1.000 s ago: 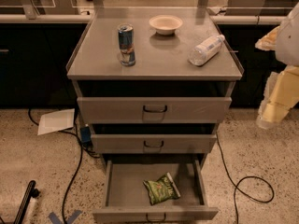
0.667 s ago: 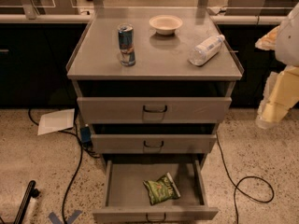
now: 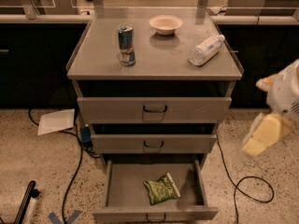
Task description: Pick green jalapeno chip bag from bottom drawer and place on counter
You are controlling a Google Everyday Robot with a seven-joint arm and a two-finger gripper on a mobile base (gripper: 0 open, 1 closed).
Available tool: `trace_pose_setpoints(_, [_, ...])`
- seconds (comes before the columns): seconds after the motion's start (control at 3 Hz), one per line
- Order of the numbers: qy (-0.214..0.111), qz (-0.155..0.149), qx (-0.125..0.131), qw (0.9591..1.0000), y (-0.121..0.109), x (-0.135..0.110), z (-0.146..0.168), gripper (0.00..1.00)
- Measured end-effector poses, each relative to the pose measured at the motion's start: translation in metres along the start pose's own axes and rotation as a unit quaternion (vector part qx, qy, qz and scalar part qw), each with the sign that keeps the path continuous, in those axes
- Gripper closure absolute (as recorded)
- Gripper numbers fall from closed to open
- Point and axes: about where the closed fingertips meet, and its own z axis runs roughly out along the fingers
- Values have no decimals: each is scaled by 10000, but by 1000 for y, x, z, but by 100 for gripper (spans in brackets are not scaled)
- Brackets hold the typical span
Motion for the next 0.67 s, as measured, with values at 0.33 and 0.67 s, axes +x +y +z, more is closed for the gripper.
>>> trace_pose_setpoints(0.33, [-244,661,-288,9971,18,35,82,0])
trace_pose_setpoints(0.67, [-502,1069,-171,9929,-10,45,153,0])
